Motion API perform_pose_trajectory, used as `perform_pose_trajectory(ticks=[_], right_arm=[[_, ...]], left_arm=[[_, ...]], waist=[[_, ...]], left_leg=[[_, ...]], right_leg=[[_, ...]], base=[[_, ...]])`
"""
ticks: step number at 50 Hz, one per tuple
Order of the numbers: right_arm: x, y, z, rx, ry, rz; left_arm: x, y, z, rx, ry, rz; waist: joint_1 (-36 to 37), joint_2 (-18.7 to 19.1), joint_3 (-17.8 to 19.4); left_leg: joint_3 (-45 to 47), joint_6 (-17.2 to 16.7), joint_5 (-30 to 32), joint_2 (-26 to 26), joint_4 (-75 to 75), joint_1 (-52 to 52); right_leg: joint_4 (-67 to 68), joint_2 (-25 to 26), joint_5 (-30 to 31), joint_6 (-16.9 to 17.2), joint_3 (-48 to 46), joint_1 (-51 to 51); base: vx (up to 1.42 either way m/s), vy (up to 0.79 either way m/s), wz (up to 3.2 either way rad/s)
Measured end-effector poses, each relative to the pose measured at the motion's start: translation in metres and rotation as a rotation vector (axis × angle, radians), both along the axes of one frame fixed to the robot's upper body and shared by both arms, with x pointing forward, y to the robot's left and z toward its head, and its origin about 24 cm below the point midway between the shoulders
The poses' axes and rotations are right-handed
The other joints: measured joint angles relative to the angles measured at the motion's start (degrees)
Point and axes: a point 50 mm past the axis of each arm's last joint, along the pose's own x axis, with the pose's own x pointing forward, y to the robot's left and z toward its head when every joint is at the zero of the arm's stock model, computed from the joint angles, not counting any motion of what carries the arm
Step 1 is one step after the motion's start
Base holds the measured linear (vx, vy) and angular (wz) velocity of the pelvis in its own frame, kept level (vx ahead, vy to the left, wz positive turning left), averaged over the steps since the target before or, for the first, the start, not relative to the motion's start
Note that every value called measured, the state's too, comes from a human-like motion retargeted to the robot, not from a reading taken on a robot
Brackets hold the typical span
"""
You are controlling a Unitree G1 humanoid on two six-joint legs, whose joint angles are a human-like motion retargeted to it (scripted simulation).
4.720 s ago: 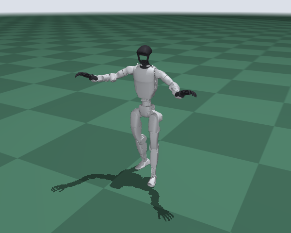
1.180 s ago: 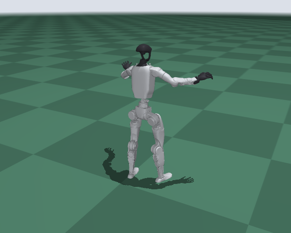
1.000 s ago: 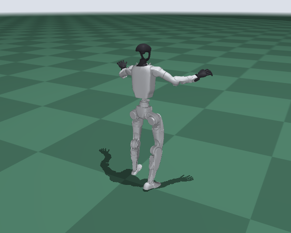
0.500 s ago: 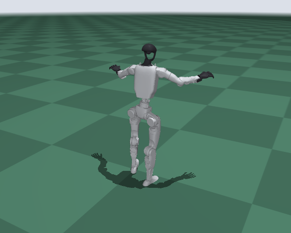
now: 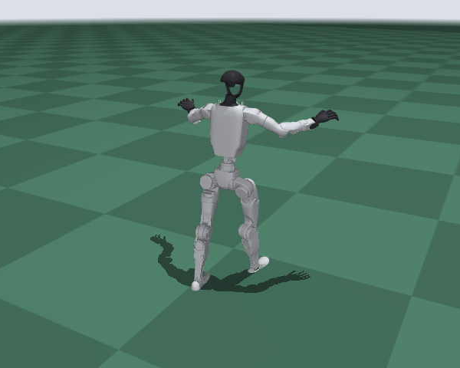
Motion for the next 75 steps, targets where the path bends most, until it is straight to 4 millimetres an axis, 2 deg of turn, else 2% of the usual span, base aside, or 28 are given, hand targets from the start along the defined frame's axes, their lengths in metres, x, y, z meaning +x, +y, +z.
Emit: perform_pose_trajectory(ticks=[2, 5, 8, 11, 14, 17, 20, 24, 28, 32, 36, 38, 41, 45, 50, 53, 55, 58, 60, 63, 70, 73, 75], right_arm=[[0.003, 0.002, -0.004, 0.009, 0.011, 0.011], [0.007, 0.005, -0.009, 0.035, 0.032, 0.029], [0.009, 0.008, -0.01, 0.059, 0.015, 0.056], [0.01, 0.01, -0.011, 0.082, 0.0, 0.089], [0.011, 0.011, -0.013, 0.096, 0.017, 0.107], [0.011, 0.011, -0.016, 0.105, 0.044, 0.113], [0.012, 0.012, -0.019, 0.106, 0.062, 0.118], [0.014, 0.014, -0.015, 0.072, 0.042, 0.116], [0.015, 0.02, -0.001, -0.022, -0.057, 0.12], [0.015, 0.025, 0.012, -0.116, -0.158, 0.134], [0.014, 0.027, 0.016, -0.162, -0.199, 0.139], [0.014, 0.024, 0.015, -0.159, -0.173, 0.122], [0.012, 0.014, 0.01, -0.118, -0.066, 0.062], [0.006, 0.002, 0.003, -0.046, 0.062, -0.013], [0.002, -0.004, -0.008, 0.033, 0.142, -0.035], [0.0, -0.005, -0.012, 0.064, 0.155, -0.029], [-0.002, -0.006, -0.012, 0.069, 0.148, -0.029], [-0.006, -0.007, -0.003, 0.035, 0.071, -0.034], [-0.007, -0.008, 0.004, 0.006, 0.023, -0.038], [-0.008, -0.008, 0.007, -0.017, -0.004, -0.045], [-0.001, -0.004, 0.002, -0.017, 0.002, -0.028], [0.002, 0.0, 0.001, 0.001, -0.005, 0.005], [0.004, 0.003, 0.0, 0.019, -0.005, 0.036]], left_arm=[[0.0, 0.002, 0.001, 0.003, 0.027, 0.011], [-0.003, 0.007, 0.0, -0.011, 0.093, 0.036], [-0.007, 0.011, -0.001, -0.013, 0.132, 0.052], [-0.013, 0.016, -0.004, -0.006, 0.178, 0.074], [-0.02, 0.022, -0.006, 0.0, 0.242, 0.114], [-0.027, 0.028, -0.007, 0.003, 0.299, 0.149], [-0.032, 0.032, -0.009, 0.005, 0.331, 0.166], [-0.034, 0.033, -0.008, 0.018, 0.271, 0.146], [-0.028, 0.025, -0.001, 0.062, 0.026, 0.06], [-0.022, 0.013, 0.006, 0.108, -0.244, -0.047], [-0.018, 0.005, 0.01, 0.124, -0.389, -0.113], [-0.018, 0.007, 0.008, 0.105, -0.368, -0.094], [-0.022, 0.018, -0.002, 0.023, -0.209, 0.009], [-0.03, 0.029, -0.014, -0.074, 0.009, 0.141], [-0.037, 0.035, -0.02, -0.108, 0.205, 0.219], [-0.04, 0.038, -0.02, -0.11, 0.274, 0.243], [-0.04, 0.038, -0.019, -0.11, 0.272, 0.244], [-0.03, 0.03, -0.011, -0.104, 0.093, 0.179], [-0.022, 0.022, -0.005, -0.104, -0.043, 0.124], [-0.013, 0.015, 0.003, -0.091, -0.134, 0.066], [-0.007, 0.012, 0.022, -0.004, -0.07, 0.031], [-0.011, 0.017, 0.022, 0.012, 0.006, 0.048], [-0.016, 0.022, 0.018, 0.012, 0.082, 0.078]], waist=[[0.0, -0.13, 0.76], [0.58, -0.29, 1.66], [1.37, 0.2, 1.42], [2.65, 1.42, -0.27], [4.42, 1.98, -2.33], [6.2, 1.36, -3.58], [8.04, 0.55, -4.13], [10.85, -0.37, -2.93], [13.89, -1.32, -0.13], [16.19, -2.12, 1.22], [15.63, -2.48, 1.79], [14.61, -2.66, 1.76], [13.04, -3.47, 1.48], [11.19, -5.63, 1.24], [8.38, -6.52, 0.82], [5.96, -5.22, 0.37], [4.05, -4.06, 0.16], [1.33, -1.88, 0.38], [-0.6, -0.75, 0.41], [-3.37, -0.12, 0.92], [-3.98, -0.4, 3.94], [-2.58, -0.25, 4.25], [-1.56, 0.6, 3.4]], left_leg=[[0.8, -0.14, 1.54, 0.39, -1.45, -0.63], [2.07, -0.25, 3.71, 0.9, -2.51, -1.86], [3.5, -0.54, 5.65, 1.93, -2.72, -3.86], [5.26, -0.83, 7.4, 3.94, -2.73, -6.83], [7.04, -0.95, 8.81, 5.7, -2.73, -9.85], [8.51, -0.81, 10.12, 6.33, -2.73, -12.09], [10.01, -0.57, 11.55, 6.61, -2.73, -13.8], [12.51, -0.75, 13.78, 6.95, -2.73, -15.25], [15.13, -1.5, 16.38, 7.11, -2.73, -16.92], [18.3, -0.73, 15.98, 7.58, -2.73, -20.34], [23.22, -0.02, 13.65, 7.63, -2.73, -21.77], [24.43, 0.65, 13.54, 7.03, -2.73, -21.15], [23.19, 2.94, 13.01, 4.79, -2.15, -18.78], [21.39, 5.56, 6.32, 2.33, 6.93, -15.95], [17.72, 5.76, -2.52, 1.14, 20.92, -10.94], [11.95, 5.05, -2.61, -0.16, 23.09, -6.72], [8.04, 4.6, -0.36, -1.34, 20.71, -3.29], [4.35, 3.26, 2.12, -1.47, 12.32, 1.56], [3.22, 2.4, 1.47, -1.29, 7.08, 2.77], [3.15, 1.3, 0.23, -1.0, 1.93, 2.35], [5.41, 0.12, 2.73, 0.72, -2.71, -0.49], [7.16, -0.61, 4.61, 1.57, -2.72, -2.57], [8.46, -0.89, 6.05, 2.84, -2.7, -4.72]], right_leg=[[0.0, 0.24, -2.57, -0.51, -1.92, -0.34], [0.0, 0.14, -2.71, -1.62, -5.95, 0.94], [2.73, 0.02, -2.25, -4.97, -7.1, 3.04], [14.21, -0.34, -5.98, -8.78, -5.94, 1.82], [29.82, -1.22, -11.54, -11.22, -2.93, -0.83], [40.7, -1.96, -15.52, -11.86, 1.6, -0.8], [43.04, -1.99, -15.76, -11.26, 5.96, 3.04], [33.76, -2.07, -12.72, -9.41, 10.42, 12.13], [15.88, -2.63, -13.66, -5.12, 12.22, 19.82], [5.39, -2.7, -9.41, -1.09, 12.6, 20.08], [0.15, -2.08, -4.46, 0.02, 11.91, 18.42], [0.0, -1.76, -3.35, 0.02, 11.08, 16.72], [0.0, -2.36, -2.05, 0.02, 10.0, 14.11], [0.0, -4.34, 0.06, 0.02, 9.22, 11.45], [0.0, -5.41, 2.17, 0.02, 8.31, 10.5], [0.0, -5.13, 3.31, 0.02, 7.12, 10.37], [0.0, -5.02, 4.37, -0.06, 6.04, 9.94], [0.0, -3.74, 6.62, -1.17, 4.15, 8.26], [0.0, -3.34, 8.37, -1.43, 2.79, 6.36], [0.0, -3.33, 9.69, -0.89, 0.86, 3.95], [0.0, -2.52, 4.94, -0.39, -3.86, 1.23], [0.39, -2.15, 5.73, -3.72, -3.81, 1.6], [5.91, -1.99, 3.3, -7.03, -4.27, -0.03]], base=[[-0.55, 0.02, -0.2], [-0.51, -0.01, -0.34], [-0.47, -0.01, -0.36], [-0.44, -0.03, -0.45], [-0.4, -0.07, -0.54], [-0.37, -0.12, -0.48], [-0.38, -0.16, -0.46], [-0.41, -0.22, -0.5], [-0.48, -0.29, -0.56], [-0.53, -0.28, -0.45], [-0.5, -0.26, 0.09], [-0.46, -0.23, 0.39], [-0.42, -0.17, 0.41], [-0.36, -0.15, 0.33], [-0.3, -0.06, 0.25], [-0.31, 0.08, 0.37], [-0.36, 0.15, 0.51], [-0.44, 0.13, 0.57], [-0.52, 0.13, 0.64], [-0.55, 0.1, 0.6], [-0.53, 0.03, -0.08], [-0.49, 0.0, -0.5], [-0.47, -0.01, -0.52]])
